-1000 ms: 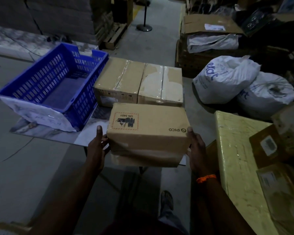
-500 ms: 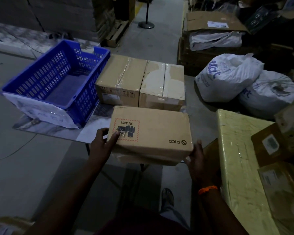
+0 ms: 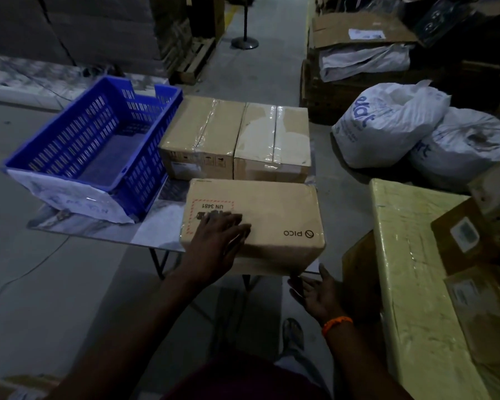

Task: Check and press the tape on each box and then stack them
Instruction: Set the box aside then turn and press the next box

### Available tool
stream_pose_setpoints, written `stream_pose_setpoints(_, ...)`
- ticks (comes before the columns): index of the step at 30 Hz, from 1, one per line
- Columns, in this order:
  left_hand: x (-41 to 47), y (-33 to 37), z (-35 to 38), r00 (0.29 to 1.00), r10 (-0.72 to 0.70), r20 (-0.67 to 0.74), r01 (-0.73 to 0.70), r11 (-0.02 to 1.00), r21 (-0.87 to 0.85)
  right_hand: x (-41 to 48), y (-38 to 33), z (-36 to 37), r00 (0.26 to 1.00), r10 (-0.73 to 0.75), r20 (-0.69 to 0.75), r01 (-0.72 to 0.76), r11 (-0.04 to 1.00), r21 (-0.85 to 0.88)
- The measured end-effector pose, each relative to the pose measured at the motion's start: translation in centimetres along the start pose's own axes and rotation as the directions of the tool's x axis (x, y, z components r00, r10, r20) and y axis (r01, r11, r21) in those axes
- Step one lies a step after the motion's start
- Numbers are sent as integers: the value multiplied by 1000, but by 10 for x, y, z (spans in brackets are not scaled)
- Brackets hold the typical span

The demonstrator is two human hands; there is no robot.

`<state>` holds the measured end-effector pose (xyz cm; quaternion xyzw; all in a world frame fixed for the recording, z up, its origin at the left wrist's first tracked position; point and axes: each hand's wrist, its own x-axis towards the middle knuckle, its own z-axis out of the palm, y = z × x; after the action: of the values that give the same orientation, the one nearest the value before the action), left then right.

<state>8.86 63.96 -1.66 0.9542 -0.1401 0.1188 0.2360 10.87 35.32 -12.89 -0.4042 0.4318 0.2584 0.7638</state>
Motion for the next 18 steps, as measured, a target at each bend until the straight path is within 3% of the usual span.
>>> stream_pose_setpoints(12,10,10,-4,986,-28,165,14,996,87,7,14,12,995,-102,1,102,993,-55)
stream_pose_setpoints(18,19,10,-30,984,-65,164,93,982,-165,-28,-1,28,957,-252,141,268,957,-112)
